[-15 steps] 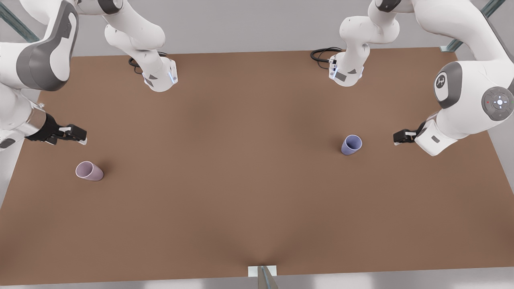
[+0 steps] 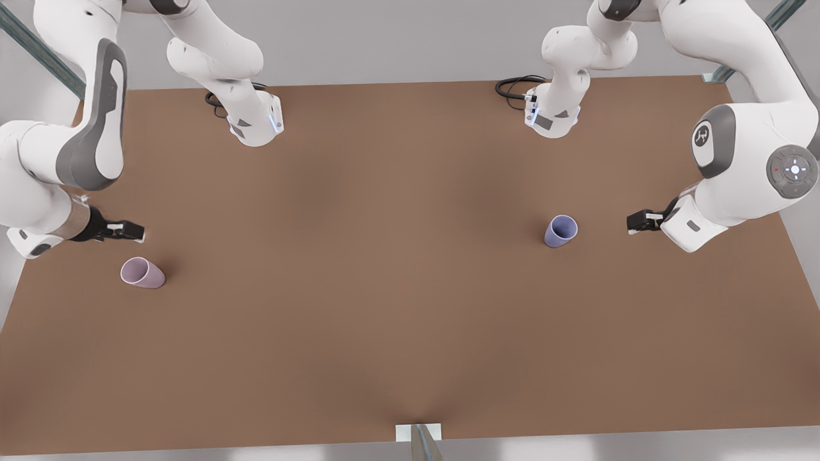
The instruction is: Stack the cups, with the pink cup at the bottom and the purple cup at the top
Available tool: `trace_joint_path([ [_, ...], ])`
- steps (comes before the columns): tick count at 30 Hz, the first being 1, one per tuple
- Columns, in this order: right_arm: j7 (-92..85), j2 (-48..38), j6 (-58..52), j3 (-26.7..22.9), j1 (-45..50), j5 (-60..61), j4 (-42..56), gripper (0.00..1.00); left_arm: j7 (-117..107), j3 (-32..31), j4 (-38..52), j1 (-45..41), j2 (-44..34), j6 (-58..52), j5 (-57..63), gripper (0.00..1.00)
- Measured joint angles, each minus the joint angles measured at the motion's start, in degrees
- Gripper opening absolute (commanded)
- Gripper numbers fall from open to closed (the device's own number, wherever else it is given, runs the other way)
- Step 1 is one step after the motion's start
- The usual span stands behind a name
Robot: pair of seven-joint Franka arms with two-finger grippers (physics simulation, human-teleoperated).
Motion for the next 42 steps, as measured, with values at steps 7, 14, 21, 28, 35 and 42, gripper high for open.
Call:
trace_joint_path([
  [7, -8.7, 8.3, 10.6, -9.4, 0.7, 1.3, -3.1, 1.00, 0.3, 0.0, 0.0, 0.1, 0.1, -0.5, 0.0, 1.00],
  [14, -21.5, 21.6, 18.4, -13.3, -0.2, 8.6, 3.2, 1.00, 0.4, 0.0, 0.0, 0.0, 0.6, -0.9, 0.0, 1.00],
  [21, -35.0, 27.0, 24.9, -15.4, -1.2, 15.5, 0.9, 1.00, 0.5, 0.0, 0.0, 0.1, 1.2, -1.2, 0.0, 1.00],
  [28, -46.3, 26.5, 29.1, -15.4, -1.3, 16.8, -4.1, 1.00, 0.6, 0.1, 0.0, 0.1, 1.4, -1.5, -0.1, 1.00],
  [35, -54.5, 29.0, 33.6, -15.2, -1.2, 17.0, -4.9, 0.75, 0.6, 0.1, 0.0, 0.1, 1.4, -1.7, -0.1, 1.00],
  [42, -60.1, 29.1, 34.7, -14.5, -1.4, 17.3, -5.9, 0.24, 0.6, 0.1, 0.0, 0.1, 1.4, -2.0, -0.1, 1.00],
])
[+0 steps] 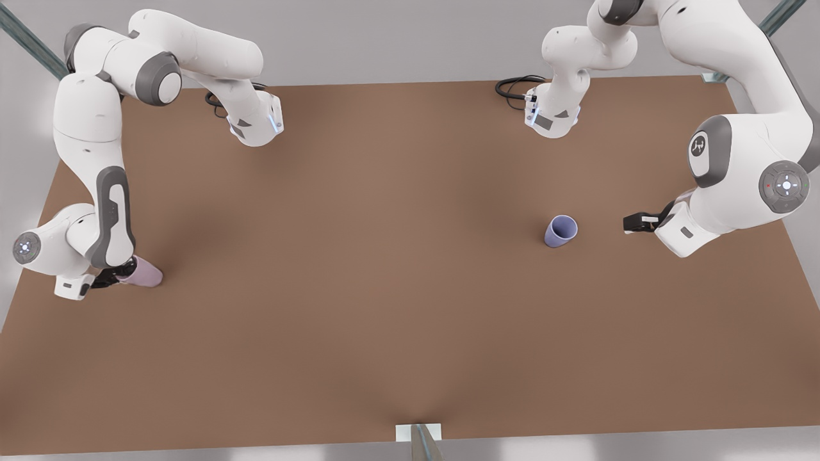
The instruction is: Stack the cups, with the pink cup at the bottom and the purple cup at the top
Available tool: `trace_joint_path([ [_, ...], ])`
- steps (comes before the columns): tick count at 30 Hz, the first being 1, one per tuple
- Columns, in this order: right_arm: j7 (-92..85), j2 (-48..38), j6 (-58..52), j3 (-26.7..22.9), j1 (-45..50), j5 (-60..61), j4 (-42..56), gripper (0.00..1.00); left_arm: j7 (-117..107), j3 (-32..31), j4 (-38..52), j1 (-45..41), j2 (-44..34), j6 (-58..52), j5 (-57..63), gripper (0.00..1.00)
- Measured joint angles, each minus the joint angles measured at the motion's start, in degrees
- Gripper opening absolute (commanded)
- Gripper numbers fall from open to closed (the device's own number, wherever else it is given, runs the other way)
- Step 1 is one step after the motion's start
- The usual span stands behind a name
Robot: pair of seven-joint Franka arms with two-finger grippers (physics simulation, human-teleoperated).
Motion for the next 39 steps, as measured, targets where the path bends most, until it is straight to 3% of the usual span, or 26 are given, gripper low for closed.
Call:
trace_joint_path([
  [7, -2.3, -1.6, -2.0, 1.3, -0.1, -0.1, 1.4, 0.21, 0.0, 0.0, 0.0, 0.0, -0.1, -0.3, 0.0, 1.00],
  [10, -2.2, -7.5, -4.3, 3.5, 1.0, -0.4, 0.9, 0.21, 0.0, 0.0, 0.0, 0.0, -0.1, -0.4, 0.0, 1.00],
  [14, 3.0, -18.3, -11.8, 6.2, 12.4, -4.3, 1.0, 0.21, 0.0, 0.0, 0.0, 0.0, -0.1, -0.5, 0.0, 1.00],
  [18, 13.6, -21.7, -18.7, 18.9, 18.7, -5.6, 2.2, 0.21, 0.0, 0.0, 0.0, 0.0, 0.0, -0.5, 0.0, 1.00],
  [20, 19.9, -19.1, -19.8, 24.9, 19.7, -6.0, 5.2, 0.21, 0.0, 0.0, 0.0, 0.0, 0.0, -0.5, 0.0, 1.00],
  [23, 29.8, -12.7, -21.0, 28.1, 25.6, -6.8, 13.1, 0.21, 0.0, 0.0, 0.0, 0.0, 0.0, -0.5, 0.0, 1.00],
  [30, 55.4, 9.9, -22.1, 29.7, 42.8, -9.3, 40.3, 0.21, 0.0, 0.1, -2.1, -0.1, -0.9, -0.3, 0.0, 1.00],
  [39, 84.2, 22.7, -17.4, 29.0, 50.0, -11.0, 48.7, 0.21, 0.1, -0.1, -34.9, 0.1, -13.5, 19.0, -0.2, 1.00],
])
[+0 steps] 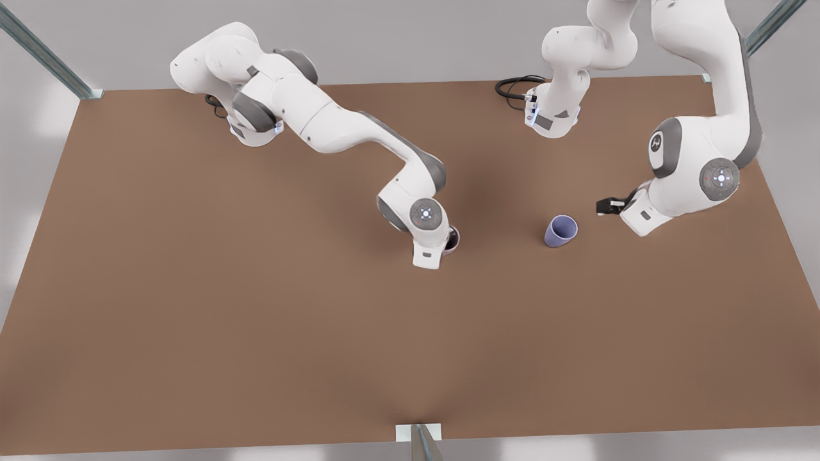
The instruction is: Stack the cups, with the pink cup at the bottom and the purple cup at the top
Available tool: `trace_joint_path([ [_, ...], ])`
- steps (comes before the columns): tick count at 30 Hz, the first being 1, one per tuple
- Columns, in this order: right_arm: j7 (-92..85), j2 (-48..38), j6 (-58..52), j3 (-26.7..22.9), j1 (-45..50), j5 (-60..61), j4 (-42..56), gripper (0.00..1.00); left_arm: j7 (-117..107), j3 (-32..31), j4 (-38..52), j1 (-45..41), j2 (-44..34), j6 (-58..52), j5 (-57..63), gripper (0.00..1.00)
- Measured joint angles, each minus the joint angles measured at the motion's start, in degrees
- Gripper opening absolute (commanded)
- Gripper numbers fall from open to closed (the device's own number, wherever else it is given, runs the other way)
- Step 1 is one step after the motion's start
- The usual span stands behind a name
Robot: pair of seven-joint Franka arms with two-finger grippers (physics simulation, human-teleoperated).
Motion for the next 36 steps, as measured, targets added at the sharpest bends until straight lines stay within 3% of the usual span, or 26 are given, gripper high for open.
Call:
trace_joint_path([
  [7, 14.7, 2.3, 1.3, -0.3, 0.1, -0.5, 1.8, 0.21, 0.1, -0.6, -11.8, 1.0, 0.4, 17.5, -0.3, 1.00],
  [17, 28.0, 3.6, 2.1, -0.5, 0.2, -0.7, 2.0, 0.21, 0.3, -0.8, -18.0, -0.7, 2.6, 30.4, -1.0, 1.00],
  [19, 29.9, 3.7, 2.1, -0.5, 0.2, -0.8, 2.1, 0.28, 0.3, -0.8, -19.1, -0.9, 3.1, 31.5, -1.2, 1.00],
  [29, 37.1, 3.2, 1.7, -0.5, 0.0, -0.8, 2.1, 0.37, 0.5, -0.9, -21.8, -0.4, 6.7, 33.7, -1.5, 1.00],
  [32, 38.6, 2.3, 1.2, -0.6, -0.1, -0.8, 1.8, 0.47, 0.5, -0.9, -22.5, -0.4, 7.2, 33.9, -1.5, 1.00],
  [33, 39.0, 1.9, 1.0, -0.6, -0.1, -0.8, 1.6, 0.48, 0.5, -0.9, -22.6, -0.4, 7.4, 34.0, -1.5, 0.93],
  [35, 39.8, 0.6, 0.7, -0.8, -0.1, -0.8, 1.4, 0.49, 0.5, -1.0, -22.7, -0.4, 8.1, 34.0, -1.7, 0.54],
  [36, 40.1, 0.3, 0.6, -0.9, -0.1, -0.8, 1.3, 0.49, 0.4, -1.1, -22.7, -0.4, 8.4, 34.1, -1.9, 0.45],
])
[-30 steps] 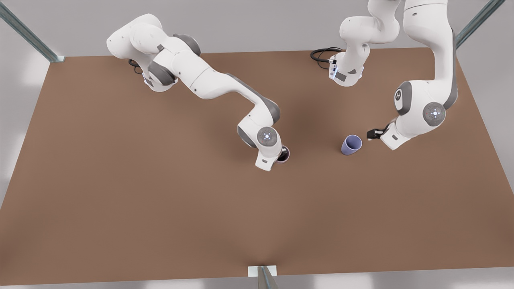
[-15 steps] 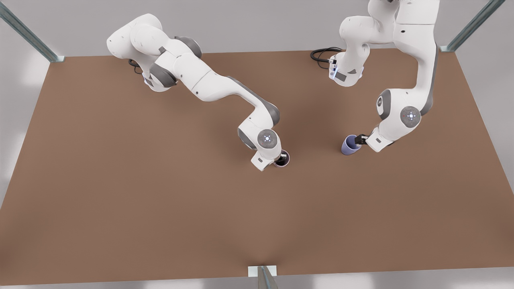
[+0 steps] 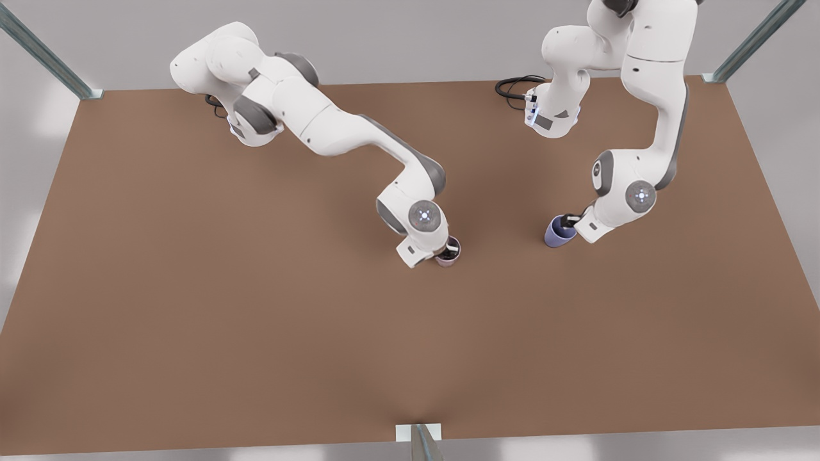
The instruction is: Stack the cups, with the pink cup at the bottom and the purple cup at the top
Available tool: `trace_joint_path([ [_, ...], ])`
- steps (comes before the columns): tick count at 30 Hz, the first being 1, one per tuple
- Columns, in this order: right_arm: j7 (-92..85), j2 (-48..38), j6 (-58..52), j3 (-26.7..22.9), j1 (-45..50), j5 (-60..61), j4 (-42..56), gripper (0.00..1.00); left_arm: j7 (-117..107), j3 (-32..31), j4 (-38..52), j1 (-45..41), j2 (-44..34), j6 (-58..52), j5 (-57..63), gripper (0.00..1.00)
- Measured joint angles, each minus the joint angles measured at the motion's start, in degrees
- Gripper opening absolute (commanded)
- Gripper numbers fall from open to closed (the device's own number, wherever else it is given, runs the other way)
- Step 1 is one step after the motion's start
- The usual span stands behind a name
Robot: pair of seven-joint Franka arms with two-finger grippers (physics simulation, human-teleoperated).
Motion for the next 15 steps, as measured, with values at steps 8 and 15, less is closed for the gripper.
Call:
trace_joint_path([
  [8, 1.5, -4.2, -2.0, -0.4, -0.3, 0.6, -0.9, 0.49, -0.7, -0.7, 0.1, 0.0, 0.5, 0.1, -0.6, 0.26],
  [15, -6.3, -27.8, -13.3, -3.8, -23.5, 1.0, -15.3, 1.00, -0.6, -0.7, 4.5, 0.0, -2.0, -2.5, -1.0, 0.25],
])
